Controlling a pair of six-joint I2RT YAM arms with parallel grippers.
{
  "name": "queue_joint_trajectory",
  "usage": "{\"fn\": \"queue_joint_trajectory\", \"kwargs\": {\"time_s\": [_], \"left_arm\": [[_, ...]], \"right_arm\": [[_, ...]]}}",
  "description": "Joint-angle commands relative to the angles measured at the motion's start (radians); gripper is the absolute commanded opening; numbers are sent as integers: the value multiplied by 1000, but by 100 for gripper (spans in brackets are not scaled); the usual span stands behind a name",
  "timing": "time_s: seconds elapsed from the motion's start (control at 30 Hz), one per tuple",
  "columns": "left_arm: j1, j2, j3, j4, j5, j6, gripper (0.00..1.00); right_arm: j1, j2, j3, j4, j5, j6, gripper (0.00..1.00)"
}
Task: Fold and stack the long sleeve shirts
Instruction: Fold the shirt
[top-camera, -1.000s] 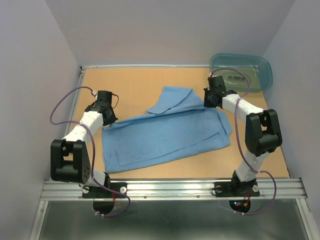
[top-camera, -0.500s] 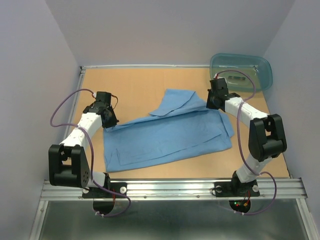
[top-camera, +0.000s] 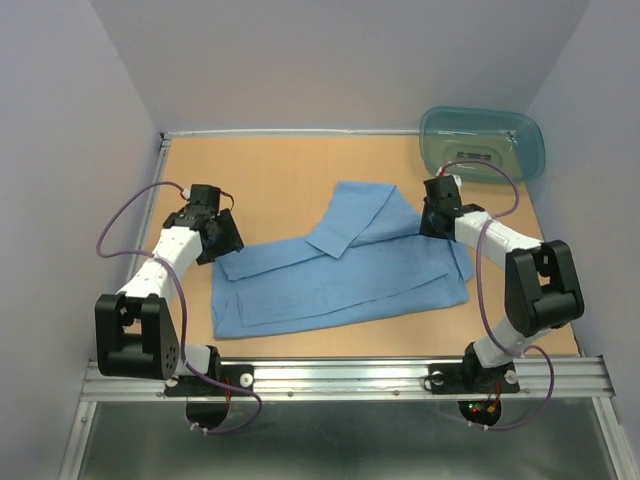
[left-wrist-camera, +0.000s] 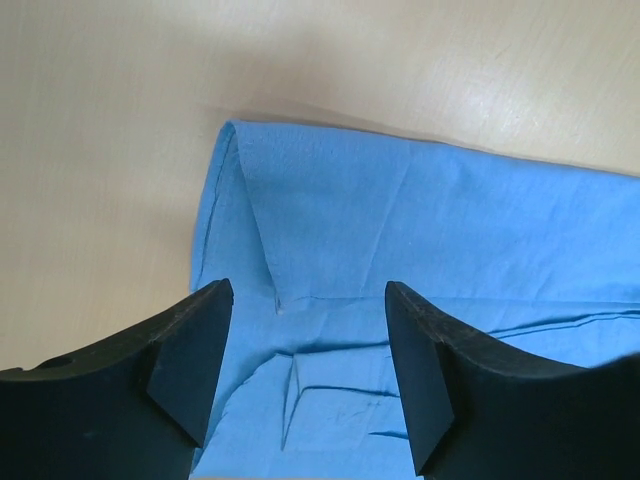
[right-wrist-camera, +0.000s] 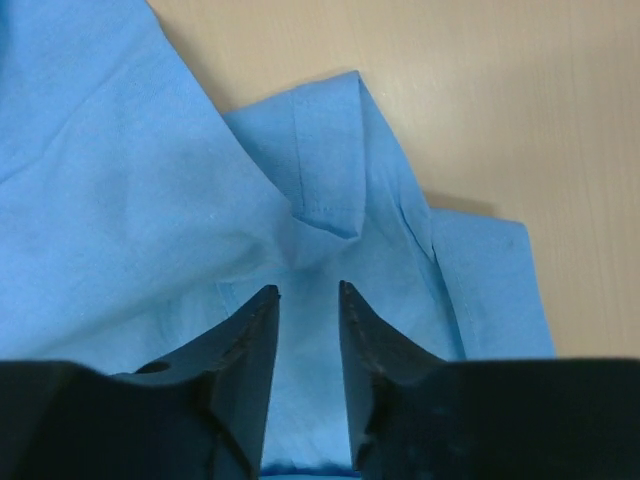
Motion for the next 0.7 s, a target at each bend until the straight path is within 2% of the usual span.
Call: {"fn": "queue_joint_trajectory", "kwargs": {"time_s": [0.0, 0.03, 0.1, 0.2, 0.33, 0.57, 0.67], "left_arm": [[4, -48, 47, 21, -14, -22, 74], [4, -43, 54, 32, -8, -26, 74], [2, -19, 56, 64, 34, -39, 74], [-4, 26, 56, 99, 103, -54, 74], [-27, 75, 57, 142, 116, -65, 74], [-36, 149, 33, 213, 134, -72, 74], [-36, 176, 7, 240, 151, -91, 74]], "right_arm": [[-7, -112, -42, 29, 36, 25, 41], [-7, -124, -46, 29, 29, 29, 50], [-7, -150, -51, 29, 17, 35, 57], [-7, -172, -37, 29, -18, 51, 57], [-7, -173, 56, 32, -119, 87, 57], [-7, -34, 194, 65, -219, 265, 56], [-10, 6, 188, 125, -236, 319, 55]]}}
